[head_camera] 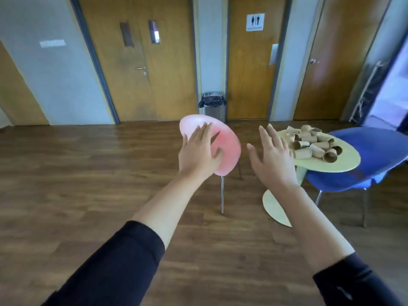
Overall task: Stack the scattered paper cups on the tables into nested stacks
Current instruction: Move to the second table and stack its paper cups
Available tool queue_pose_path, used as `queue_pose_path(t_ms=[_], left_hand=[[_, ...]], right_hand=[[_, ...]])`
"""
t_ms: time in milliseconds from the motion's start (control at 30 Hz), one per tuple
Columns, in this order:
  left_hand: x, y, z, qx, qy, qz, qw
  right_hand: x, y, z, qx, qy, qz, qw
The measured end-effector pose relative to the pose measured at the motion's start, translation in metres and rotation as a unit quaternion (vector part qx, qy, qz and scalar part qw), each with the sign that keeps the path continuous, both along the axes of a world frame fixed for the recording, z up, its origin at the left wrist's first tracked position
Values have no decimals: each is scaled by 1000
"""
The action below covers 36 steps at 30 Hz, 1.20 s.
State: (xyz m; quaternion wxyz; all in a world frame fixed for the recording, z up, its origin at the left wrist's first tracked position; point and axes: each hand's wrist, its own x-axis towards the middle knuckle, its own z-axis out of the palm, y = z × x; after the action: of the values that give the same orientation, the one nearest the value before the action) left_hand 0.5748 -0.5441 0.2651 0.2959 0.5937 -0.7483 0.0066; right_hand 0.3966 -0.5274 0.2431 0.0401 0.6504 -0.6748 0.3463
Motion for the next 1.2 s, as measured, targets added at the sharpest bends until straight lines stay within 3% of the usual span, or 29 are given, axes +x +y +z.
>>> queue_pose_path(t_ms=[233, 567, 1200], left_hand=[[-51, -130, 14, -4, 45, -136, 990], [-172, -258, -5, 45, 76, -245, 966], [-440, -548, -8, 122, 183, -258, 941]], right_hand=[[-37, -82, 11, -24, 4, -117, 993], [-127, -167, -6, -4, -46, -244, 969], [-390, -445, 0, 9, -83, -244, 966]])
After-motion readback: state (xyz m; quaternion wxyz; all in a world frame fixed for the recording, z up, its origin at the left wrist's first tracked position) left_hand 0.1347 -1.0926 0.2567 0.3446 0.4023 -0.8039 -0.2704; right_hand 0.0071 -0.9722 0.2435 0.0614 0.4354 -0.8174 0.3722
